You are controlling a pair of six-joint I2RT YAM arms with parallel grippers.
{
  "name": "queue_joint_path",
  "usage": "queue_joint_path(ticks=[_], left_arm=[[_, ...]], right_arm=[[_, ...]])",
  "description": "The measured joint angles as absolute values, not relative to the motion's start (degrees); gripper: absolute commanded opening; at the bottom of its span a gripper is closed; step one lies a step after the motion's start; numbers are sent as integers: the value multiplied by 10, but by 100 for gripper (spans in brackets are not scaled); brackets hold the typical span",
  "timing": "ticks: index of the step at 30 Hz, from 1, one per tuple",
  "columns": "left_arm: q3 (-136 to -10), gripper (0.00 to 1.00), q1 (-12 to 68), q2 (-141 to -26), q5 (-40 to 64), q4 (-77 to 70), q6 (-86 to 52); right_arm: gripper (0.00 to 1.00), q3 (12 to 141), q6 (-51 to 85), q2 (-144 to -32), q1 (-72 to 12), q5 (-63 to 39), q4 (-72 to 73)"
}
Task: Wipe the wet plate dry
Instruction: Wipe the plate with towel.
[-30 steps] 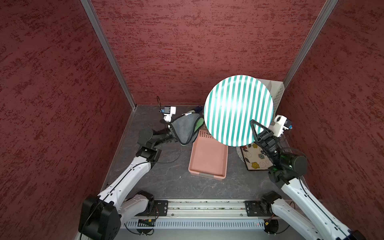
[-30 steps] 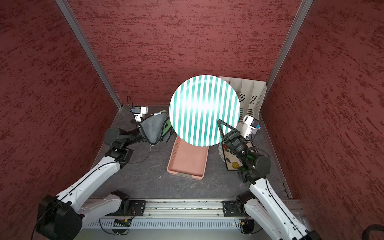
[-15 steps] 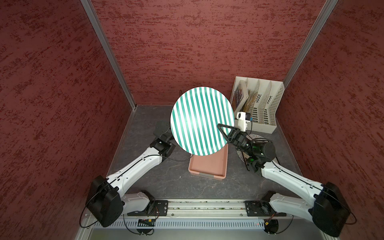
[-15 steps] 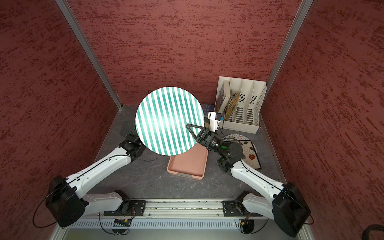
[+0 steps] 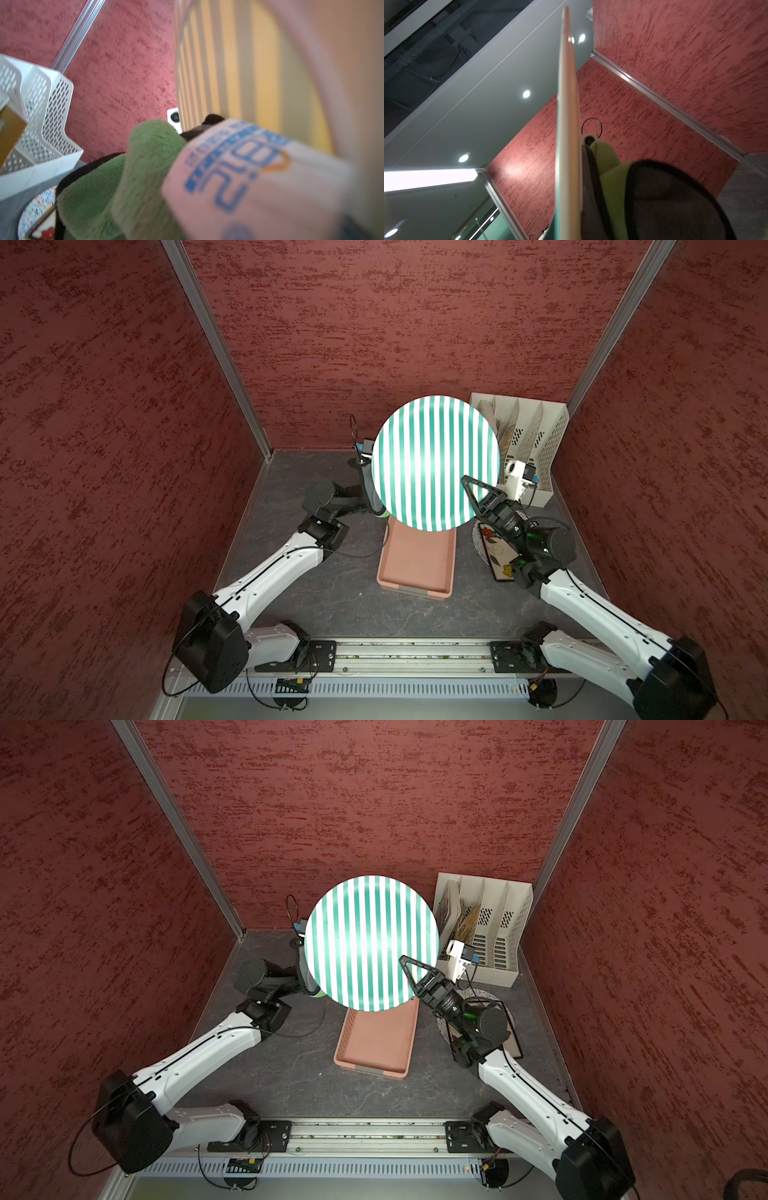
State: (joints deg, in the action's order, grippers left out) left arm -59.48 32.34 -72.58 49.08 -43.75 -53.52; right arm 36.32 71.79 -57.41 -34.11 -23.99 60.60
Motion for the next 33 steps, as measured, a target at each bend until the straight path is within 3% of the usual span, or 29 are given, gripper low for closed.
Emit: queue_joint_path(ticks=[3, 6, 11, 15, 19, 24, 29, 33], left_arm=[[-635, 0, 332, -745, 494, -471, -543], [-625, 0, 354, -773, 492, -500, -557], [-503, 0, 392, -767, 493, -518, -558], [-401, 0, 402, -697, 467, -450, -501], [-412, 0, 467, -620, 299, -258, -367], [-510, 0, 519, -653, 76, -92, -253], [-560, 0, 526, -732, -36, -14, -195], [-580, 0, 483, -767, -105, 27, -183]], right_arm=[[0, 357, 691, -590, -396, -260, 630], [0, 360, 667, -587, -390, -260, 619], [0, 398, 644, -535, -315, -247, 480], [0, 408, 595, -459, -246, -162, 338], [0, 415, 535, -432, -239, -116, 244], [0, 416, 492, -479, -259, -106, 211], [0, 407, 447, -516, -259, -74, 198], [0, 366, 436, -509, -260, -65, 220]])
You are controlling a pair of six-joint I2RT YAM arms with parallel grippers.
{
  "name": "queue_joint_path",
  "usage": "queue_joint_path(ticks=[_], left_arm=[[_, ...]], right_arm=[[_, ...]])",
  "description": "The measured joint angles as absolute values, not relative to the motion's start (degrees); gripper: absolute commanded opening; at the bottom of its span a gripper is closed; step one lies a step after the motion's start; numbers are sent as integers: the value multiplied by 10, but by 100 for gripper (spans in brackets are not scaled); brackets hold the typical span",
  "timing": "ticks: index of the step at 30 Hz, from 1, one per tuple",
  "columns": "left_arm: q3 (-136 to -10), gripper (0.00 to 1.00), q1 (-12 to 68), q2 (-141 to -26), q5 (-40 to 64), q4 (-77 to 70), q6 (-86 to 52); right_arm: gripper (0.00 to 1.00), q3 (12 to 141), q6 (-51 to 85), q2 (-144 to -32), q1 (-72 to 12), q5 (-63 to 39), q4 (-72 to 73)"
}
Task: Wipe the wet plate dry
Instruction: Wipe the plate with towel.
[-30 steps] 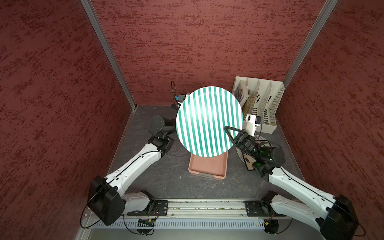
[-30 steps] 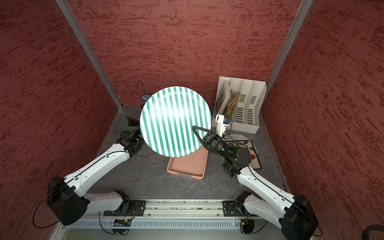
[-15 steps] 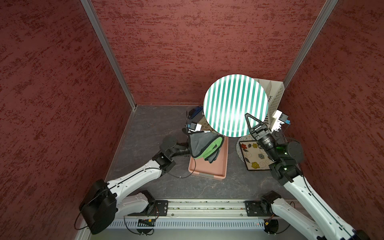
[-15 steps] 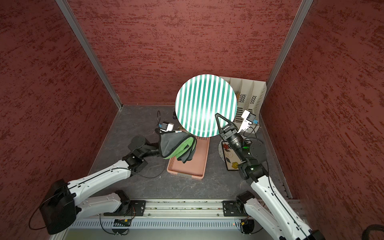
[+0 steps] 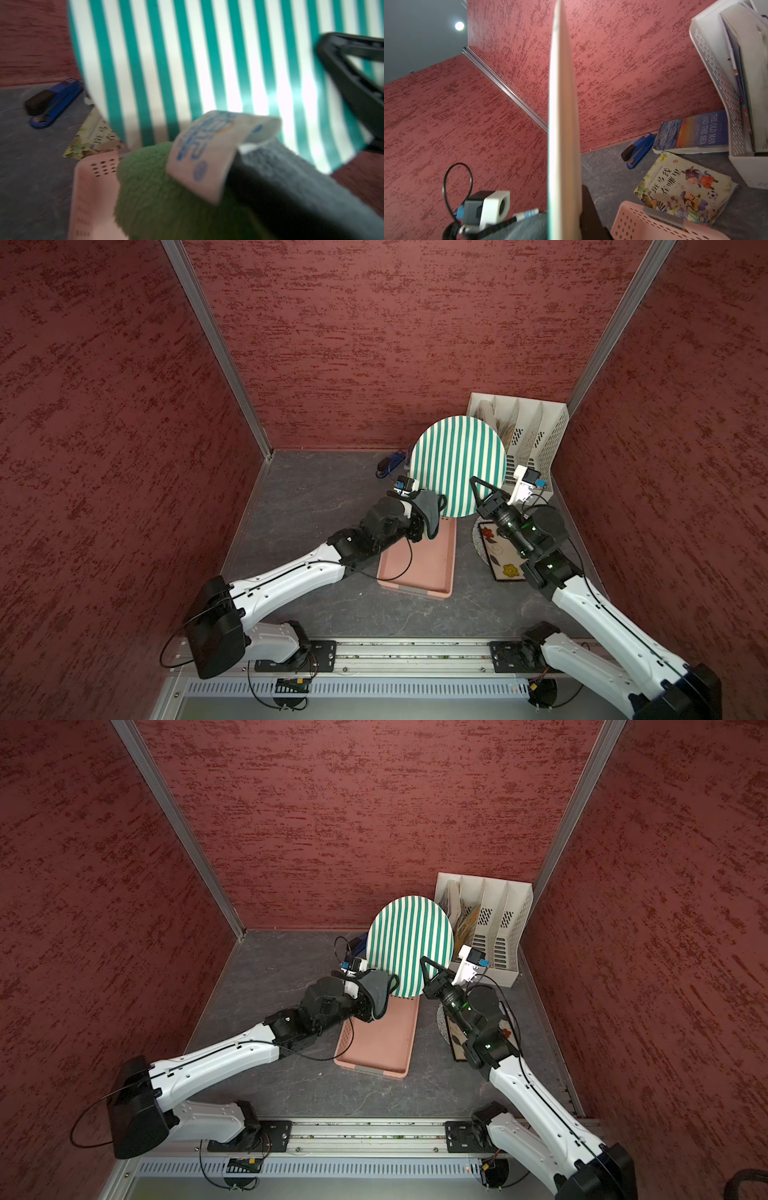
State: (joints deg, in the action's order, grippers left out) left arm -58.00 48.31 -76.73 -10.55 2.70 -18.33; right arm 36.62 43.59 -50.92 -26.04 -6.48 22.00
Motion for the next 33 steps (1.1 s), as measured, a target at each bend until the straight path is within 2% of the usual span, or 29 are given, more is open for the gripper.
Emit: queue_joint_path(ticks=[5, 8, 11, 16, 20, 24, 27, 33], left_arm=[[-607, 0, 365, -804, -119, 63, -178], [-616, 0, 343, -817, -72, 65, -144], [-630, 0, 372, -837, -13, 54, -110], [-633, 0, 476, -841, 94, 7, -71], [-608, 0, 466, -813, 138, -41, -76], [-574, 0, 411, -769, 158, -51, -108], [-586, 0, 403, -769, 157, -45, -110], [-644, 0, 479, -825, 165, -42, -101]], right_arm=[[0, 282, 425, -491, -362, -46, 235], [0, 236, 442, -498, -403, -47, 242], [0, 241, 457, -499, -407, -34, 206], [0, 295, 465, -482, -391, -10, 107], [0, 319, 446, -402, -383, 7, 40], [0, 321, 432, -333, -380, 16, 29], [0, 313, 442, -367, -380, 6, 76], [0, 315, 481, -521, -385, -72, 163]])
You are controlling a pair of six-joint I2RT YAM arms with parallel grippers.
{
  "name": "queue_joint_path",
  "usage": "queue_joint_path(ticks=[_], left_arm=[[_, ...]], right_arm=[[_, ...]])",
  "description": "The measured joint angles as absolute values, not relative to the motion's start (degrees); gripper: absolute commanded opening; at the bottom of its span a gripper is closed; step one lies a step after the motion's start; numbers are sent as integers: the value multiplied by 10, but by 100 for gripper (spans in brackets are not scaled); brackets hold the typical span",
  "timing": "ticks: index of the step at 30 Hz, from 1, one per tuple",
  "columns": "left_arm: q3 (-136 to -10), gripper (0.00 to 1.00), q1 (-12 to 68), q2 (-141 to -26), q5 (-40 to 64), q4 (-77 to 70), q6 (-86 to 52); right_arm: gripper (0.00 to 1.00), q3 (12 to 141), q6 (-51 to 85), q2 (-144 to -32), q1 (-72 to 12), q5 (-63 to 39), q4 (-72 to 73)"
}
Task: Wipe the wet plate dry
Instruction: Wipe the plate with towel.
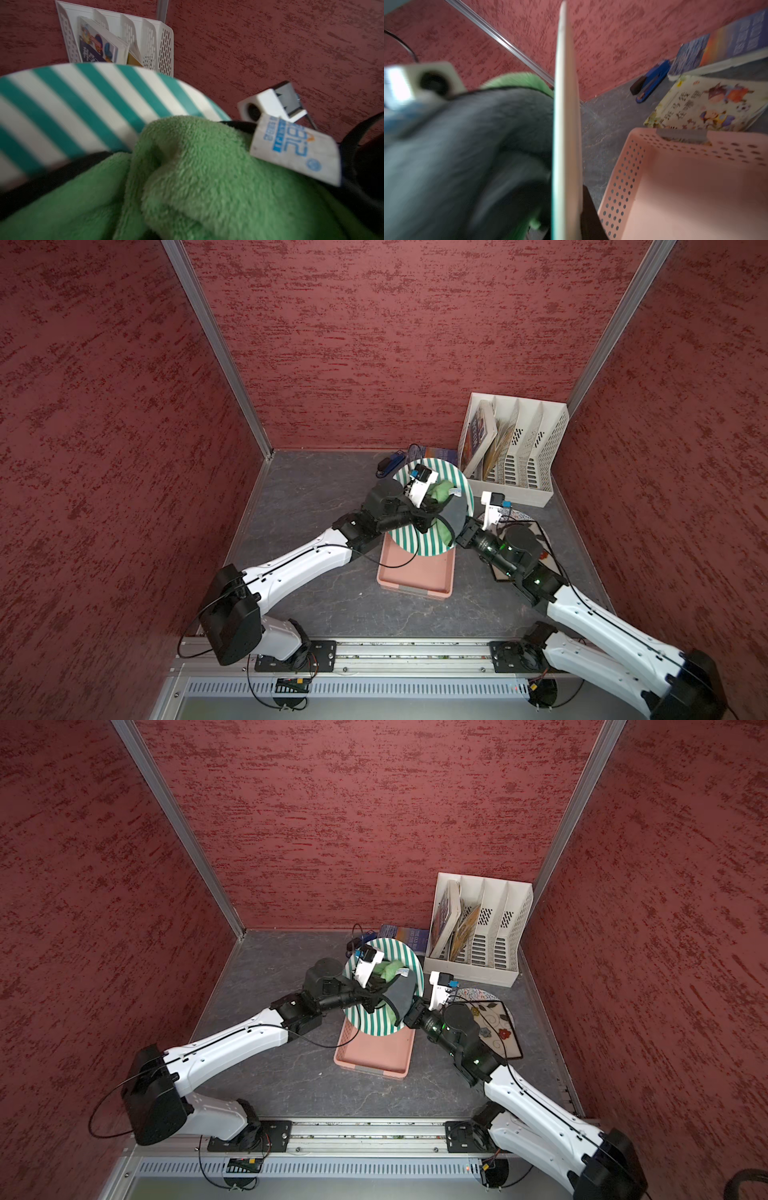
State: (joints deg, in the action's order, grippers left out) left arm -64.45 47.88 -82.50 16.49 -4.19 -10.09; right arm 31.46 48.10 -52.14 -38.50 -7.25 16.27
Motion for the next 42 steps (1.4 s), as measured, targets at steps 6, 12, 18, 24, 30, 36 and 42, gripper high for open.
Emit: queue_joint_path(ticks=[6, 12, 18, 24, 30, 36, 42], left_arm=[[-562, 0, 436, -776, 196, -125, -155], [-431, 0, 299, -697, 293, -216, -297], [-413, 0, 274, -709, 379, -333, -433], [-448, 0, 274, -741, 433, -514, -563], [-525, 0, 274, -778, 455, -577, -635], [-585, 0, 280, -795, 477, -606, -671], [-616, 0, 355, -818, 483, -631, -679]], right_arm=[[0, 353, 544, -529, -305, -134, 160], [0, 334, 674, -490, -157, -159, 321], [0, 298, 773, -484, -168, -234, 492], [0, 275, 787, -471, -178, -268, 491], [0, 272, 787, -471, -217, -302, 529], [0, 271, 756, -467, -271, -331, 546], [0, 312, 721, -525, -319, -359, 588]])
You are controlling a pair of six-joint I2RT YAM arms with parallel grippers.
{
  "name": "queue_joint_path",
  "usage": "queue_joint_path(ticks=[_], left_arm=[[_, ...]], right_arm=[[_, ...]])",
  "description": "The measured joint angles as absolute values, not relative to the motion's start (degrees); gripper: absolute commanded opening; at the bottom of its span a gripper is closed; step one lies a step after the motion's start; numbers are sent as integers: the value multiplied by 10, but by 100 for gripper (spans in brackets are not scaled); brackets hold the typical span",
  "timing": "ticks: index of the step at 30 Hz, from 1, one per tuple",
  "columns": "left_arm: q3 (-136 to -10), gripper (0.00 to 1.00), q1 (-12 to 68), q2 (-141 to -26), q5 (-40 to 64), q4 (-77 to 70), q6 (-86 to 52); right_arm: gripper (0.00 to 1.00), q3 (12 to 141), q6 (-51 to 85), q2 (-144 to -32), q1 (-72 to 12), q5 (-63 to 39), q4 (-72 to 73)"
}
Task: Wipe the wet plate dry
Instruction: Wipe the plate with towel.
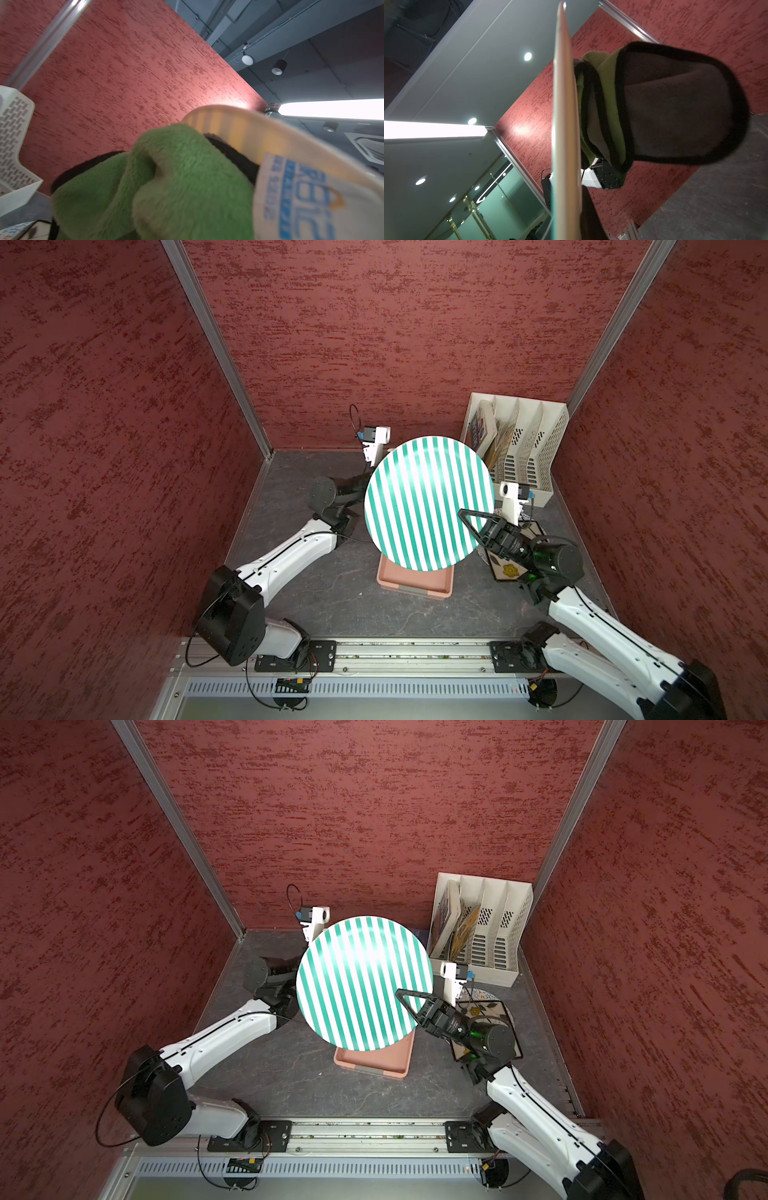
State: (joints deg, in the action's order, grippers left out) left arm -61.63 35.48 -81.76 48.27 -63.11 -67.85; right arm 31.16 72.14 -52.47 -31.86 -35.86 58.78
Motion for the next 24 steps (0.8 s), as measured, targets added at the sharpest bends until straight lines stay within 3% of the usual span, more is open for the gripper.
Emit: queue_joint_path(ticks=[5, 12, 20, 24], left_arm=[[-617, 0, 418, -857, 471, -637, -676], [-559, 0, 421, -856, 437, -676, -684], [-415, 0, 397, -762, 464, -676, -669], [-395, 0, 387, -663, 401, -536, -555]], right_arm=[[0, 388, 722, -609, -326, -368, 641], [0, 413, 738, -613, -288, -317, 618], [0, 411, 690, -537, -224, -187, 456], [0, 411, 639, -500, -224, -161, 378]])
